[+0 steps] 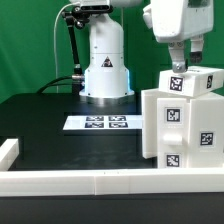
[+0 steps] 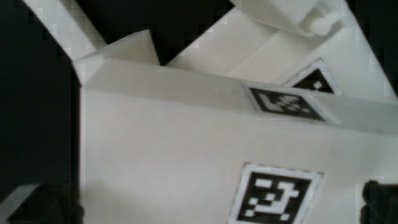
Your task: Assemble cabinet
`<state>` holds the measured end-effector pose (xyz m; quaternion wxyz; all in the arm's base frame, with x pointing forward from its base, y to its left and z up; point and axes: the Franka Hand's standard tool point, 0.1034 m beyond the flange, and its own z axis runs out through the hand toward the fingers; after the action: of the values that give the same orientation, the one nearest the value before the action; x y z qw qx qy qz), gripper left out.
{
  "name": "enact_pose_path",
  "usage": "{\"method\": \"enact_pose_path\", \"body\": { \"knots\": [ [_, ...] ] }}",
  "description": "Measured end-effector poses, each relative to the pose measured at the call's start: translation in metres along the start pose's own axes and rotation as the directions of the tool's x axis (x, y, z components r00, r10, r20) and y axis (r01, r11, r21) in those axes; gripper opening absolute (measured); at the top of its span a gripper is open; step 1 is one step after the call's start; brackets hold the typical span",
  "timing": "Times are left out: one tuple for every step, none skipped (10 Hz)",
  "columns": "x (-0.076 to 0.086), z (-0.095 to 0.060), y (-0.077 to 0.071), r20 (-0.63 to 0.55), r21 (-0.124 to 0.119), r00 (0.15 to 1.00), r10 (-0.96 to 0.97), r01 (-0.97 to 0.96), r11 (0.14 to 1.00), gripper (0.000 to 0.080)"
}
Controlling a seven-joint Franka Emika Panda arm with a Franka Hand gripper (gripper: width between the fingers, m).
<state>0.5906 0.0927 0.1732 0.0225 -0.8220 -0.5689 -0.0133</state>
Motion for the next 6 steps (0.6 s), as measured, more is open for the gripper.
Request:
{"method": "enact_pose_path", "body": {
  "knots": [
    [-0.0011,0.0003,0.0000,0.025,-0.003,0.970,-0.241,0.242,0.970,0.0797],
    [-0.0016,0.0007,-0.0010,0.048,0.001,0.948,-0.315,0.315,0.949,0.0797],
    [-0.0044,0.0007,0.0004,0.058,0.006,0.910,-0.411,0.411,0.912,0.0797],
    [-0.0071,0.0011,0.0018,0.071,0.011,0.875,-0.479,0.480,0.877,0.0797],
    [-0.0065,0.0028,0.0011,0.085,0.016,0.863,-0.499,0.499,0.866,0.0797],
    [-0.0065,0.0030,0.0010,0.090,0.021,0.832,-0.548,0.548,0.836,0.0797]
  ]
}}
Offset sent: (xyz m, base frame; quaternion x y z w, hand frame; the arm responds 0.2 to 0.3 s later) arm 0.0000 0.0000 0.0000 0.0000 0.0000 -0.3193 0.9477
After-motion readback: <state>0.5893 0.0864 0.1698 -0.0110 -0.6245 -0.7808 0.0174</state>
